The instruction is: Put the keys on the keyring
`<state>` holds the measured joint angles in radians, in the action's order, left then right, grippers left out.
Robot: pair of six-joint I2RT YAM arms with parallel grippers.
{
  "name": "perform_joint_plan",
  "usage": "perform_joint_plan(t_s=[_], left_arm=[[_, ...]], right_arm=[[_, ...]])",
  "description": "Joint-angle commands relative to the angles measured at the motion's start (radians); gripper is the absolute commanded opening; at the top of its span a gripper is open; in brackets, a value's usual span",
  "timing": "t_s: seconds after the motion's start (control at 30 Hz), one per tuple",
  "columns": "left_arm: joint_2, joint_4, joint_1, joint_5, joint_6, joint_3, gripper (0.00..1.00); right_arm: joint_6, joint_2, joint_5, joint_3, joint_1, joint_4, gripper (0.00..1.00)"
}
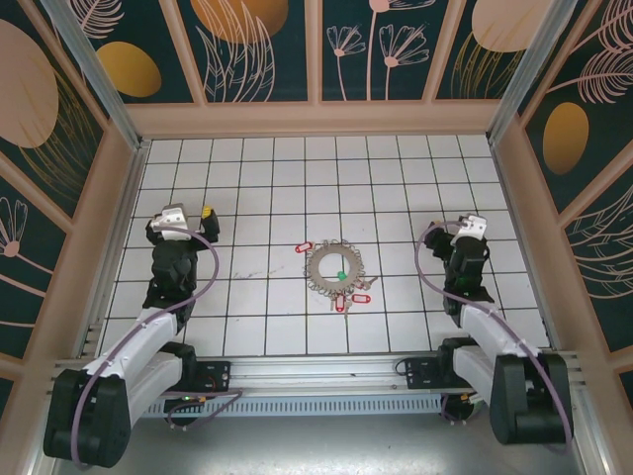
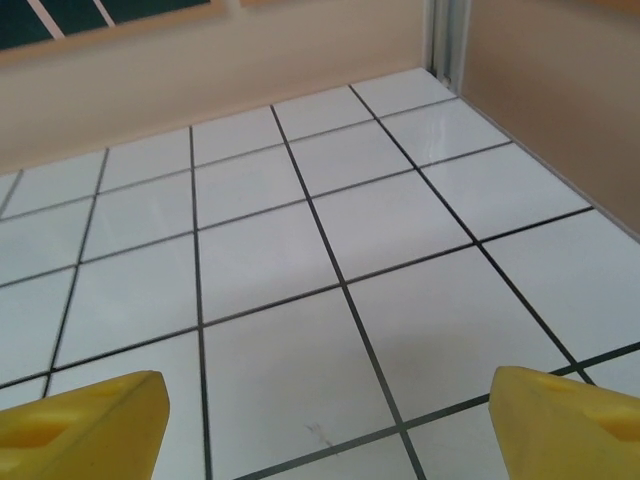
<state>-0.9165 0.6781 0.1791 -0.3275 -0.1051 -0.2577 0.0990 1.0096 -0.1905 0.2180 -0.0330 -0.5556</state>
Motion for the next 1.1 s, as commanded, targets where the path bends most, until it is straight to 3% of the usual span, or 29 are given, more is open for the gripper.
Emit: perform_joint_plan(t_s=[0.0,0.13,0.27,0.37,0.4,0.43,0.53,0.73,0.93,1.07], left_arm=[[-0.016,0.042,-0.012,-0.031,-0.026,0.014,0.99],[-0.049,0.057,-0.022,-0.044,-0.004,0.015,0.99],[-0.068,0.078,-0.041,-0.033,0.023,0.023,0.99],[-0.092,0.121,-0.059,0.004,0.029,0.038,0.99],[-0.107,0.130,-0.063,0.020,0.031,0.040,0.99],[-0.124,0.135,-0.066,0.033,0.032,0.039,0.99],[-0.177,0.188,-0.070,0.053,0.036,0.045,0.99],[-0.291,0.331,-0.086,0.108,0.070,0.041,0.99],[-0.418,0.466,-0.132,0.238,0.087,0.031,0.99],[-0.516,0.668,-0.153,0.315,0.091,0.104,0.99]], right_arm=[[-0.052,0.122,0.050,0.022,0.015,-0.150,0.82],[-0.099,0.273,0.140,0.053,0.019,-0.262,0.72],[-0.145,0.350,0.171,0.041,0.019,-0.450,0.72],[-0.157,0.422,0.258,0.029,0.025,-0.574,0.83],[-0.158,0.455,0.263,0.020,0.025,-0.628,0.94],[-0.135,0.454,0.247,0.021,0.036,-0.612,0.99],[-0.128,0.542,0.295,-0.041,0.061,-0.825,0.99],[-0.089,0.529,0.212,0.018,0.063,-0.681,0.99],[-0.088,0.530,0.214,0.019,0.067,-0.685,0.99],[-0.088,0.530,0.213,0.017,0.066,-0.685,0.99]])
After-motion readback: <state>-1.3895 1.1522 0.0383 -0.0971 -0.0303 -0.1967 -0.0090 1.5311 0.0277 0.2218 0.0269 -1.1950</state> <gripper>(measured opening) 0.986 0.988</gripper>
